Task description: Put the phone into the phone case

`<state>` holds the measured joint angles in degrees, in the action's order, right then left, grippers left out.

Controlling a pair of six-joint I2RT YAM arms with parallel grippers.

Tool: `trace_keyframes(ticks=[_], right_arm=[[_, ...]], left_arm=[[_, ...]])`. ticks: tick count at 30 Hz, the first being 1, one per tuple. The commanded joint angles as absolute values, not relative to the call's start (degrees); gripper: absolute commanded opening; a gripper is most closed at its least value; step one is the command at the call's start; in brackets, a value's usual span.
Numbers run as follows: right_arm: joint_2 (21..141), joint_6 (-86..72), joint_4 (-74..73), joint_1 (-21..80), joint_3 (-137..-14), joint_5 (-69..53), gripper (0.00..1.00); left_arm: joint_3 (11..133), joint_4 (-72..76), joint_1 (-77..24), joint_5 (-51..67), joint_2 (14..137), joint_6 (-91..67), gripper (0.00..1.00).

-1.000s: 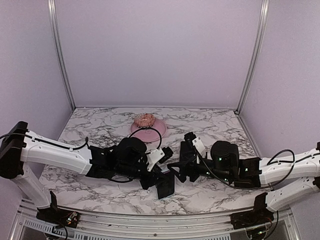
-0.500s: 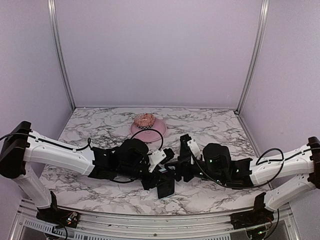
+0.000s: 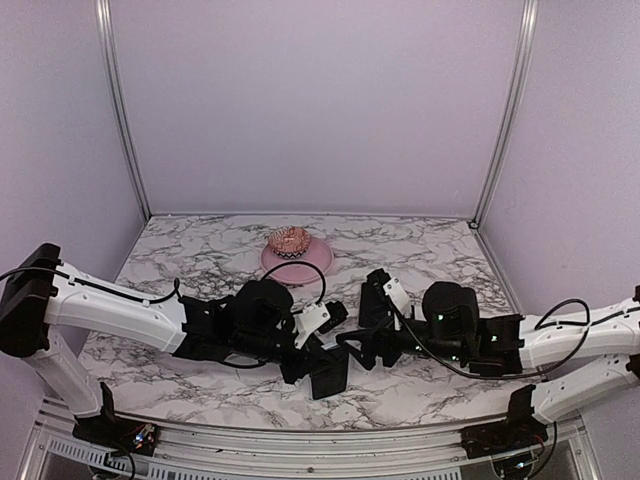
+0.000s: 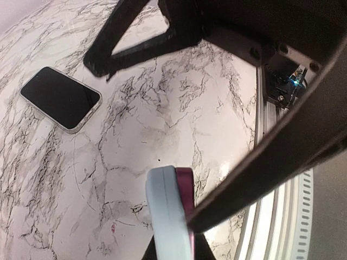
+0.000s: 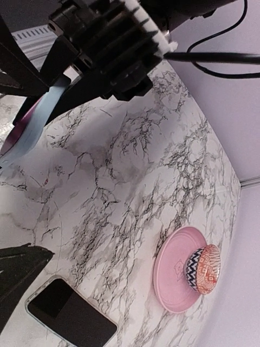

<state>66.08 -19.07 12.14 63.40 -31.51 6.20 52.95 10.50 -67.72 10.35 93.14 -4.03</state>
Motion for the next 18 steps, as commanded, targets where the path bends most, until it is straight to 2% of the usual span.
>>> trace_keyframes(ticks=[1,5,9,12,13,16,18], right_arm=[[57.7,-8.4,10.4,61.5,-31.2,-8.1,0.99],[54.1,-1.0,12.8,61.4,-28.7,-16.5,0.96],[55.7,4.0,12.9,61.4,-30.0,-22.1,0.93],[58.1,6.9,10.2,61.4,-32.7,-23.7,0.86],[58.8,7.1,9.9,61.4,-33.4,-23.9,0.81],[60.5,6.6,11.6,61.4,-34.3,-26.0,0.59],[61.5,6.4,11.7,61.4,-34.6,-26.8,0.39]], left_arm=[[52.2,13.4,-68.0,13.9,88.6,-2.8,0.00],[53.1,12.9,-68.6,15.6,85.3,-0.4,0.00],[56.1,8.2,-70.5,15.5,84.1,4.2,0.00],[57.8,5.7,-71.0,16.1,83.9,5.1,0.00],[57.8,5.7,-71.1,16.4,83.7,5.1,0.00],[57.7,5.6,-71.3,16.6,83.2,5.2,0.00],[57.8,5.7,-71.3,16.5,82.7,5.4,0.00]])
